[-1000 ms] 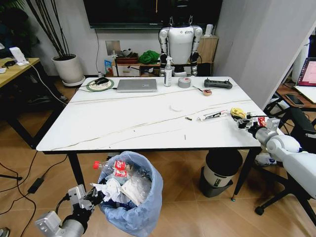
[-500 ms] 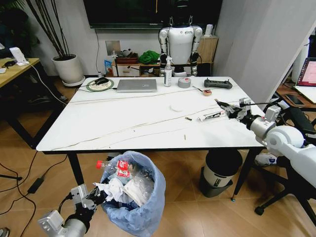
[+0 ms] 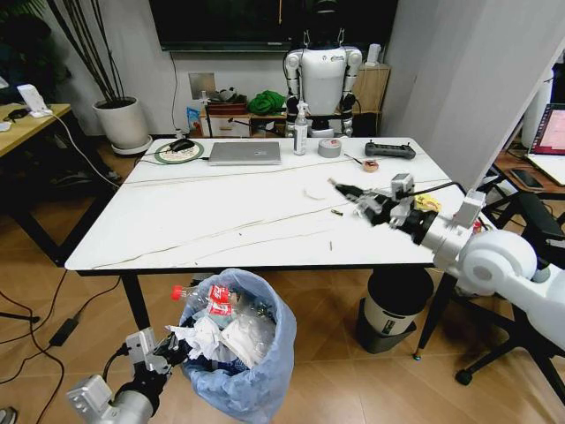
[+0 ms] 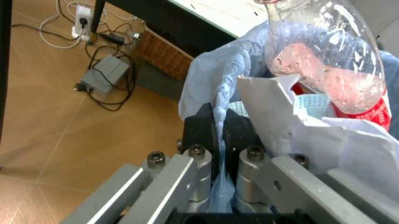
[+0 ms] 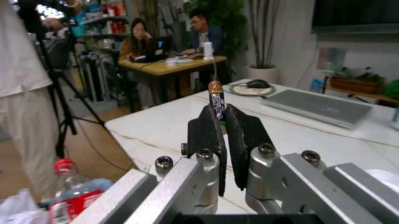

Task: Pick up the trash bin and place the trash from the table into it.

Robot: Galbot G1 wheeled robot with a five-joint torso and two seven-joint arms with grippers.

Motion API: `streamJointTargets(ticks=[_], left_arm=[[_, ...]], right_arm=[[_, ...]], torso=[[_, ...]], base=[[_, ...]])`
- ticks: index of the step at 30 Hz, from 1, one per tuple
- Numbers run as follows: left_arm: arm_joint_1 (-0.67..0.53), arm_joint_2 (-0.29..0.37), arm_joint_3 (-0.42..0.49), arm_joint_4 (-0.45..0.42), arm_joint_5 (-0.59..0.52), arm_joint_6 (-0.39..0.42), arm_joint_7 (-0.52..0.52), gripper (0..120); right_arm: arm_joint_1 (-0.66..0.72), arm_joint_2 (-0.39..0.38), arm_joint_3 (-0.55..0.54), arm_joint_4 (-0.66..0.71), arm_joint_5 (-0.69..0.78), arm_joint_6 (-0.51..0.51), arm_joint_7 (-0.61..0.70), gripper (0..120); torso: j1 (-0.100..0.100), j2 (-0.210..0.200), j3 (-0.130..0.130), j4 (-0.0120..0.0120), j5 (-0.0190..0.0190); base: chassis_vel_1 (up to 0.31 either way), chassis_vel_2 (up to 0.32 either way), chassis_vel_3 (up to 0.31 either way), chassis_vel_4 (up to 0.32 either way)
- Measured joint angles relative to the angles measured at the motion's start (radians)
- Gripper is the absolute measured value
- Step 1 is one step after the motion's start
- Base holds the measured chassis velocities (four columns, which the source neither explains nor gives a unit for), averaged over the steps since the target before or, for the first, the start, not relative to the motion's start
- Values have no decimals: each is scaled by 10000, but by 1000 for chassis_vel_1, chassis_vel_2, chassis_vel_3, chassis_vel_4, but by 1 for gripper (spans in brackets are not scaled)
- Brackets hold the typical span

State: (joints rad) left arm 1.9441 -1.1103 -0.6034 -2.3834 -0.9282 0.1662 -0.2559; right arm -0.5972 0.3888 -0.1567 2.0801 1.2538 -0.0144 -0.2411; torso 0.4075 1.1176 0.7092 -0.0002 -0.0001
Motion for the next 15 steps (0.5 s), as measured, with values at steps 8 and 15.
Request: streamJointTargets(ticks=[8,15], left_arm=[[-40,-53,98,-47,16,12,22,0],[-102,-62,465,54,165,23,115,0]], right_arm=[[-237,-425,-361,1062,-281,176,-292,1],[-395,-208,-822,1170,-813,377,-636,1]], torso=[[0,0,1,-1,1],[0,0,1,-2,2]], base=[[0,0,0,0],[0,0,0,0]])
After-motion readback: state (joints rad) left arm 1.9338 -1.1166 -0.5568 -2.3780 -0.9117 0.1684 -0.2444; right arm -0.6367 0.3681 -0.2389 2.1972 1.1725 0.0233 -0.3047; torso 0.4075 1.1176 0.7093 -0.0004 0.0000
